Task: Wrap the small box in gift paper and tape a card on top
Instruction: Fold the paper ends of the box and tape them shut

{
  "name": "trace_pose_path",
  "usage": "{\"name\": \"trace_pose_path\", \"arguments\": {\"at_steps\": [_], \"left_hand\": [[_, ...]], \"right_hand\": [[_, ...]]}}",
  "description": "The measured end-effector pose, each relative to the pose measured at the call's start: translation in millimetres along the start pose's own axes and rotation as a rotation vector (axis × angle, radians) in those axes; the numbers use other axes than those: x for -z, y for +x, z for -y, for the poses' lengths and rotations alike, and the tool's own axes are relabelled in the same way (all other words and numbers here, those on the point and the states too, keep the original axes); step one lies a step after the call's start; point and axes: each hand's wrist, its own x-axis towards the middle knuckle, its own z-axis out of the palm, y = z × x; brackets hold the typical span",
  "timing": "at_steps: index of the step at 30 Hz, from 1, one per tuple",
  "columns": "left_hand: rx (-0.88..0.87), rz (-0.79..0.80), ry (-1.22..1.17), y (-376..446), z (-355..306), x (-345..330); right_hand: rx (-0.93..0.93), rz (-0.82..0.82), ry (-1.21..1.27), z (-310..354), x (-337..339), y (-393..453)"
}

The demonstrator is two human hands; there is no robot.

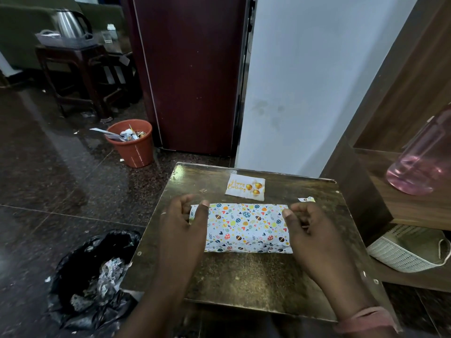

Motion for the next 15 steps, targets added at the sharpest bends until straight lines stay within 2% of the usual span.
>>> {"name": "trace_pose_path", "arguments": {"at_steps": [6, 10, 12, 15], "left_hand": [[0.076, 0.067, -0.236, 0.9, -4.2, 0.2], [0.026, 0.221, -0.335, 10.2, 2.1, 7.7], [-0.036, 0.353, -0.287, 15.5, 4.5, 14.7], [-0.21, 0.477, -0.025, 17.1, 2.9, 23.5]], "right_hand": [[-0.126, 0.027, 0.299, 9.9, 6.6, 2.0], [-0.138, 0.089, 0.469, 13.3, 14.7, 2.5], [-0.165, 0.115, 0.567, 11.3, 15.5, 4.6], [-0.229, 0.129, 0.713, 6.3, 16.2, 10.2]]}}
